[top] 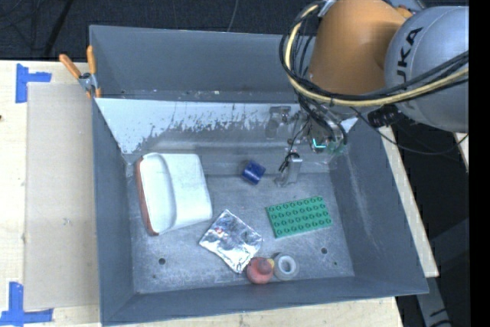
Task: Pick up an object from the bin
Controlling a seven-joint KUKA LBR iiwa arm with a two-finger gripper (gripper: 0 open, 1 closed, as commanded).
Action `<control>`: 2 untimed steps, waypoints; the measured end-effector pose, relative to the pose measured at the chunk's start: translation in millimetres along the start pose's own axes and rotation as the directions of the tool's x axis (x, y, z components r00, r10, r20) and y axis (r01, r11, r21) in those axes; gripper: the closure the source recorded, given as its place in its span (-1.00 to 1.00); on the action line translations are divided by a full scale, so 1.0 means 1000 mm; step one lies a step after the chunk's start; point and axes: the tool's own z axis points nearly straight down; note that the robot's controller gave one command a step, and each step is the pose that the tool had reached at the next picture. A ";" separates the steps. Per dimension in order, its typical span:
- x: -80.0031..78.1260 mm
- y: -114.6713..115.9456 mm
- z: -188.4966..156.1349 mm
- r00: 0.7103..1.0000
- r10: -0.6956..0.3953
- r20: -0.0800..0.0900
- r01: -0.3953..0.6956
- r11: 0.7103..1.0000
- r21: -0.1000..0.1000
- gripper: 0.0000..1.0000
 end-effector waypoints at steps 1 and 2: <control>0.044 -0.068 0.066 0.995 -0.104 -0.001 0.104 0.995 0.001 -1.00; 0.052 -0.094 0.144 0.999 0.053 0.000 -0.053 0.999 -0.002 -1.00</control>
Offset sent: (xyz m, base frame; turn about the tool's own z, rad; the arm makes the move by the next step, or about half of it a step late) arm -0.0416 -0.0649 -0.0614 -0.1092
